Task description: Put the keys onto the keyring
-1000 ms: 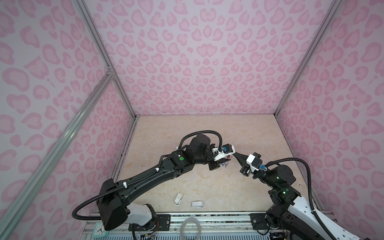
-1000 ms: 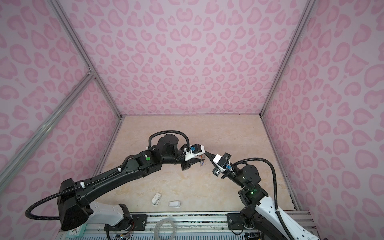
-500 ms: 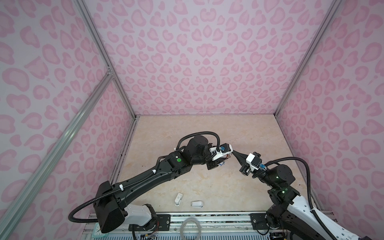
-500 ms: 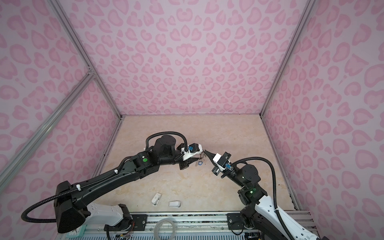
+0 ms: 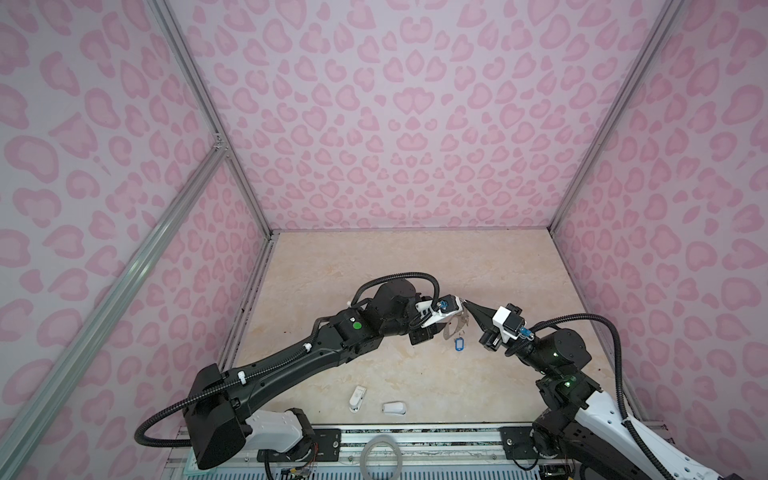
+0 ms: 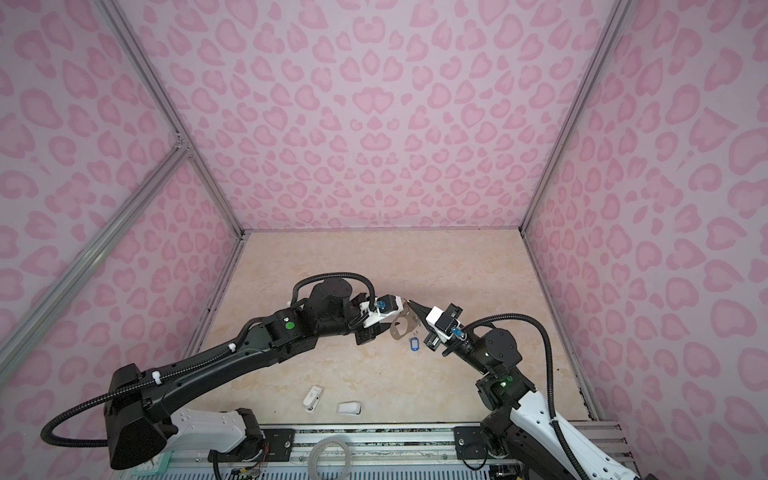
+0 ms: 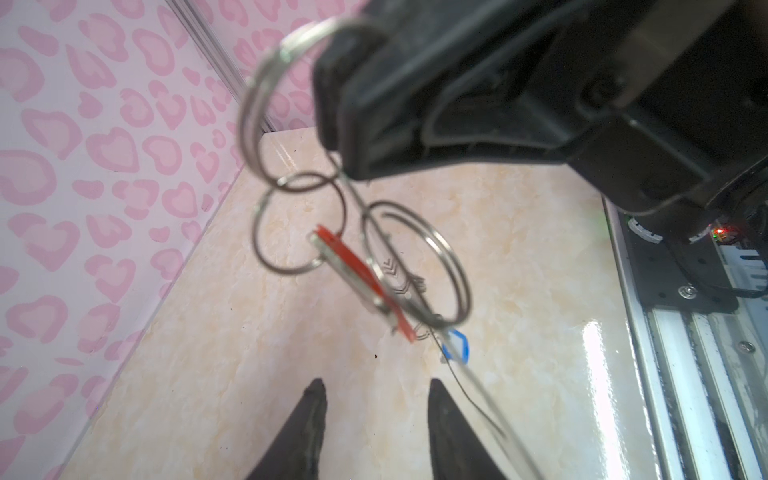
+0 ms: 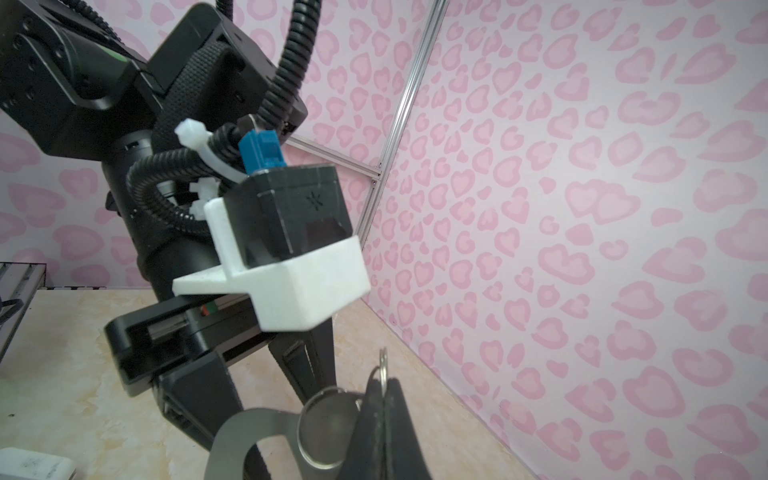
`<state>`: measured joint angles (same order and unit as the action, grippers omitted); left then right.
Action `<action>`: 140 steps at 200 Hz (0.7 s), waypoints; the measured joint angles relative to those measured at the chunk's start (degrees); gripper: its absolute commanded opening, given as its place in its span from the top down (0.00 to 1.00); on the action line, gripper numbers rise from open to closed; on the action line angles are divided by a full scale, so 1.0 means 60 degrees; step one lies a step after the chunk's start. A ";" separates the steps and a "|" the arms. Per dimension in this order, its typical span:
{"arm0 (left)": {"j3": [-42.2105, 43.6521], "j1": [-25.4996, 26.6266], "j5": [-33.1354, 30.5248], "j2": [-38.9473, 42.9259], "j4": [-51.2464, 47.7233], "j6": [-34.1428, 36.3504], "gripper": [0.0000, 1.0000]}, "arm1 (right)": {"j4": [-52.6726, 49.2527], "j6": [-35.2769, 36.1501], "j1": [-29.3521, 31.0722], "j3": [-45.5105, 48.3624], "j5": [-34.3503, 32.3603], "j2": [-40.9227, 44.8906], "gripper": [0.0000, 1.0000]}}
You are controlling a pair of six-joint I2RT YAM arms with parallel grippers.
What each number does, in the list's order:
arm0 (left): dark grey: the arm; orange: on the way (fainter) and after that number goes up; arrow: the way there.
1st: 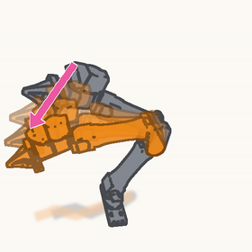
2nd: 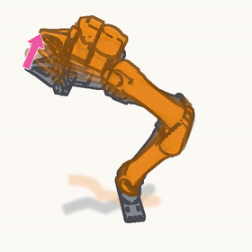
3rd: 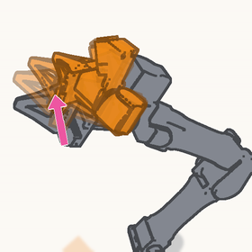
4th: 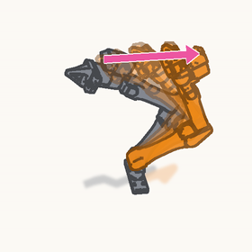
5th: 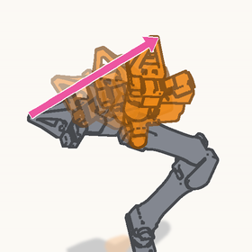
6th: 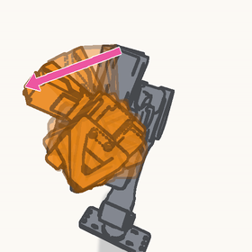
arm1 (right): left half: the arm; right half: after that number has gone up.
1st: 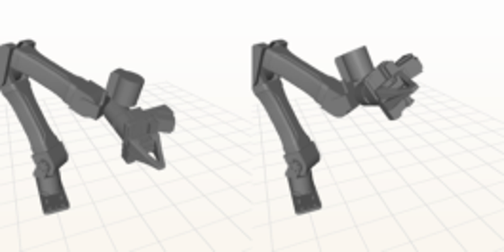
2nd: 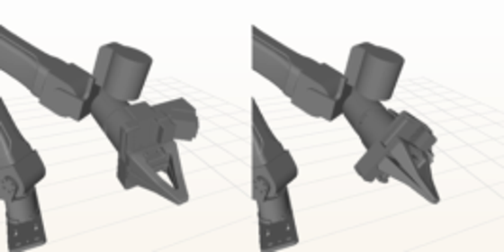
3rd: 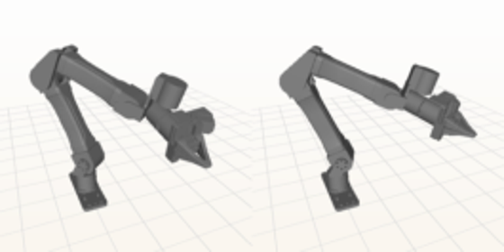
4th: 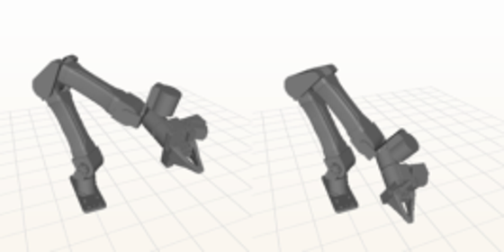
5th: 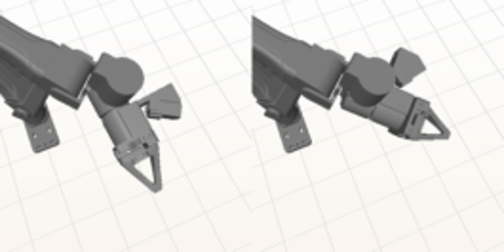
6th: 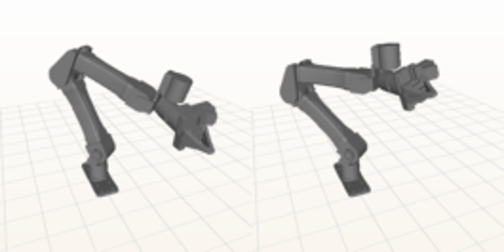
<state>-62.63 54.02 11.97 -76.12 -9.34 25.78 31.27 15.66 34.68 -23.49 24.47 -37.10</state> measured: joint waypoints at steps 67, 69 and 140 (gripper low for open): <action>-0.0044 0.0124 -0.0313 -0.0160 0.0390 -0.0288 0.61 | 0.0000 -0.0004 -0.0004 -0.0018 0.0098 0.0000 1.00; -0.0044 0.0124 -0.0321 -0.0160 0.0404 -0.0295 0.61 | 0.0007 -0.0004 -0.0004 -0.0018 0.0098 0.0000 1.00; 0.0098 0.0189 -0.0488 -0.0157 0.1242 -0.0794 0.62 | 0.0087 -0.0047 0.0000 -0.0040 0.0098 -0.0109 1.00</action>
<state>-62.04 55.16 9.04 -77.06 -1.89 21.02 31.79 15.38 34.68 -23.73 25.06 -37.76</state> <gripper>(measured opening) 0.378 0.049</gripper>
